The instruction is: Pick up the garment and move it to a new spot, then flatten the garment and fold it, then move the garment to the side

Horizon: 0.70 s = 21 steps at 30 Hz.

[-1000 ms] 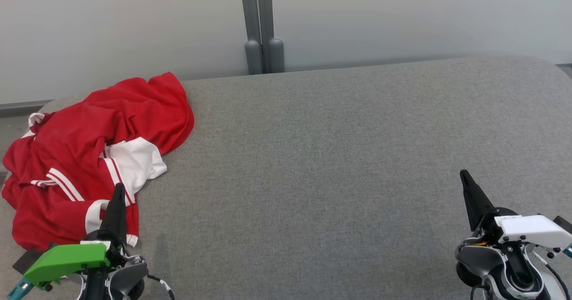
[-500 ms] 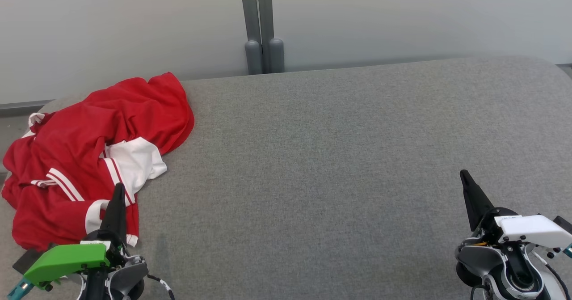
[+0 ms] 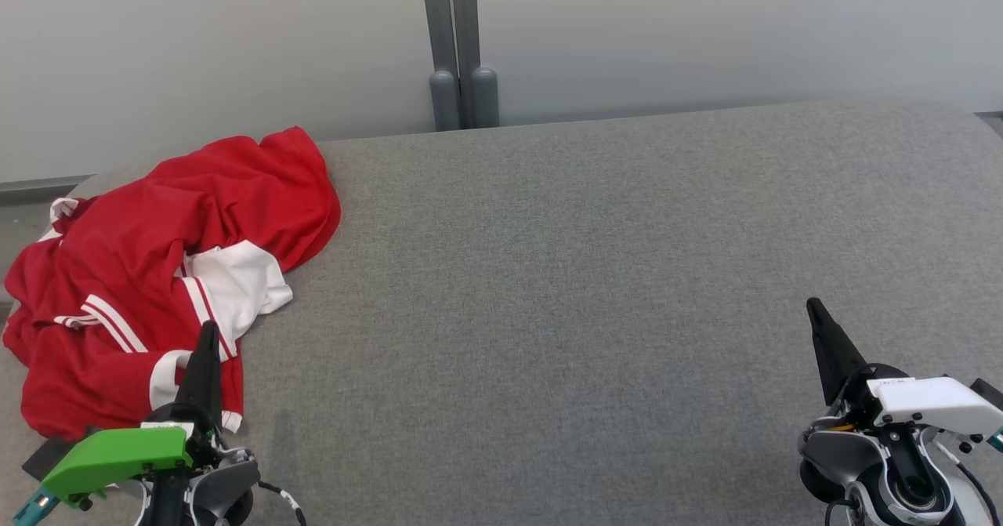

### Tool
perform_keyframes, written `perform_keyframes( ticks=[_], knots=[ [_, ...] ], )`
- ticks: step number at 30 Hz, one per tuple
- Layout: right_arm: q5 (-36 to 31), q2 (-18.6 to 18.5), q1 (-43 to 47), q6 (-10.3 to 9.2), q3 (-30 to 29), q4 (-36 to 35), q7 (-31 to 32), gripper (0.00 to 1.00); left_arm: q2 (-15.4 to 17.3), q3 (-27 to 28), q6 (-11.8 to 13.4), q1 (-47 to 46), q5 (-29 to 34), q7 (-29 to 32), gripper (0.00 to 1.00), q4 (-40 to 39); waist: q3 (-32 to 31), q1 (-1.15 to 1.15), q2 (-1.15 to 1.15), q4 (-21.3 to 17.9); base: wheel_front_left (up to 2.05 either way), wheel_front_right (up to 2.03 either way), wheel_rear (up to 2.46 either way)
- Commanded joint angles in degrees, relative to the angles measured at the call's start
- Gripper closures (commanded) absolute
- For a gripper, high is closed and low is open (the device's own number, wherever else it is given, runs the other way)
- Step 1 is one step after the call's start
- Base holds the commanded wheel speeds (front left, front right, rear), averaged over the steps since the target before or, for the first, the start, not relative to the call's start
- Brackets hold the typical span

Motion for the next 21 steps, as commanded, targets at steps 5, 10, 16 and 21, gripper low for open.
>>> perform_keyframes(
  ticks=[5, 10, 16, 21],
  knots=[
    [0.4, -0.3, -0.3, 0.05, 0.1, 0.1, 0.1, 1.0, 0.4, 0.2, -0.3, -0.8, 0.0, 0.2, 1.0, 0.0, 0.0, 0.0, 0.0, 0.0, 0.0, 0.0, 0.0],
    [0.4, -0.3, -0.3, 0.05, 0.1, 0.1, 0.1, 1.0, 0.4, 0.2, -0.3, -0.8, 0.0, 0.2, 1.0, 0.0, 0.0, 0.0, 0.0, 0.0, 0.0, 0.0, 0.0],
    [0.4, -0.3, -0.3, 0.05, 0.1, 0.1, 0.1, 1.0, 0.4, 0.2, -0.3, -0.8, 0.0, 0.2, 1.0, 0.0, 0.0, 0.0, 0.0, 0.0, 0.0, 0.0, 0.0],
    [0.4, -0.3, -0.3, 0.05, 0.1, 0.1, 0.1, 1.0, 0.4, 0.2, -0.3, -0.8, 0.0, 0.2, 1.0, 0.0, 0.0, 0.0, 0.0, 0.0, 0.0, 0.0, 0.0]
  ],
)
